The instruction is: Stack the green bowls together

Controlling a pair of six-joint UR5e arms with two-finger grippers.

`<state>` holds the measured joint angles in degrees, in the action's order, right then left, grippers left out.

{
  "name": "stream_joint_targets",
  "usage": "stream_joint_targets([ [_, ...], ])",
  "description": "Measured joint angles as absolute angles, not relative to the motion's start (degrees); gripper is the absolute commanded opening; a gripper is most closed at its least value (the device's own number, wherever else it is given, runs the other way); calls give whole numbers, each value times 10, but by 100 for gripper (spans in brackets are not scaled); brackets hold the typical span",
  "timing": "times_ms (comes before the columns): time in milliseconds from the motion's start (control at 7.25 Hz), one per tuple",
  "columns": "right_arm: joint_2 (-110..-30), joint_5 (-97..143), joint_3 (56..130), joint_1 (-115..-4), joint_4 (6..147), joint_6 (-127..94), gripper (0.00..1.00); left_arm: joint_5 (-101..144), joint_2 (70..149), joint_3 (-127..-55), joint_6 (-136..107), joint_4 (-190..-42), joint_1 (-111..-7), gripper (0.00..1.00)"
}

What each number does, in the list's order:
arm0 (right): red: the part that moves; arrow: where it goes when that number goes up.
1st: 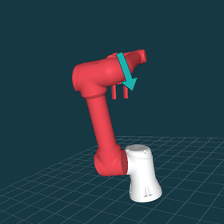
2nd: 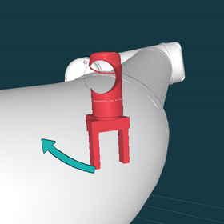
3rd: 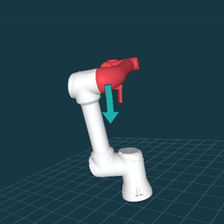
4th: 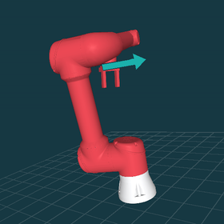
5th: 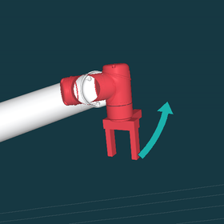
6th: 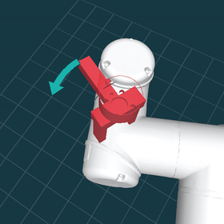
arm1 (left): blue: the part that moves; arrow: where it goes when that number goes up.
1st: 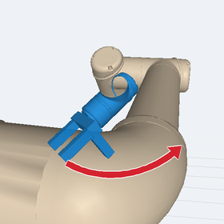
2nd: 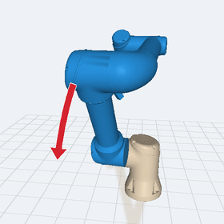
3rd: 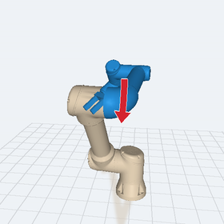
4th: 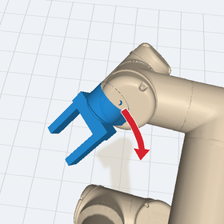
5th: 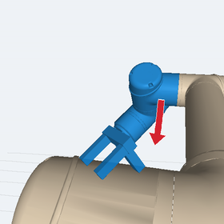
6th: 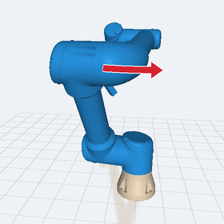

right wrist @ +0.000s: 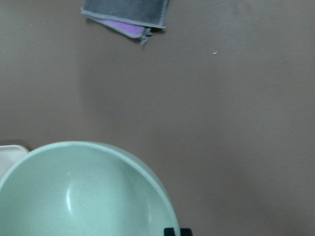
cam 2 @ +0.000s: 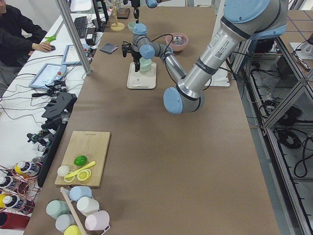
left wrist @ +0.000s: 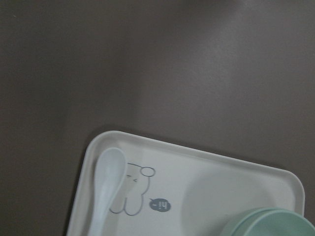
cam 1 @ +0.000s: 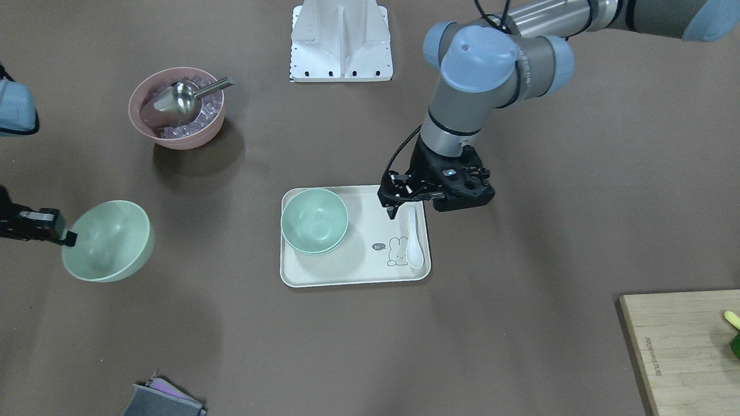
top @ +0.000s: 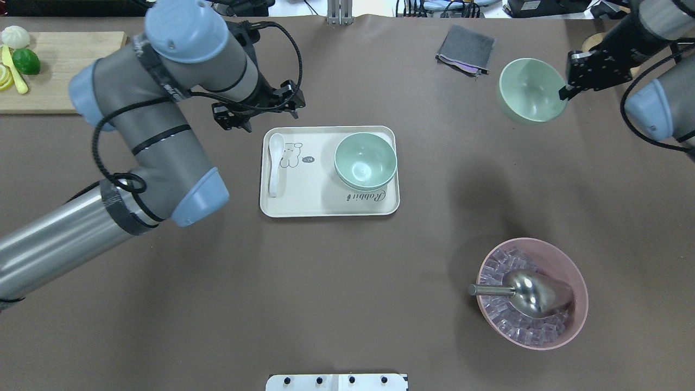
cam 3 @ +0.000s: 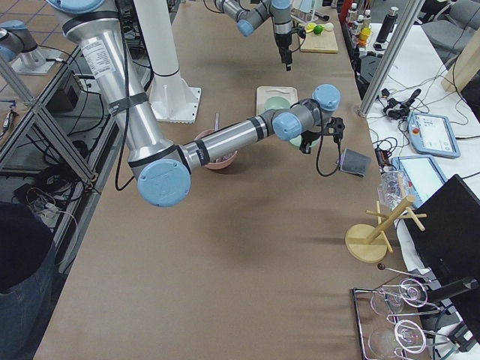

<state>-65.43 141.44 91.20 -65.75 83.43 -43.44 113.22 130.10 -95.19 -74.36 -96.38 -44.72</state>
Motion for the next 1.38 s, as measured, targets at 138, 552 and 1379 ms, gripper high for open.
stream_joint_targets([
  [138,-625,1391,917,-612,835,-480,0,1140,1272,-987,-716,-954,-469,98],
  [552,-547,1339,915,-510,836,-571,0,1146,1232,-1026,-695,-951,-497,98],
  [1379,-500,1296,868,-457,837,-588,0,1165,1228,-1023,-694,-951,-507,98],
])
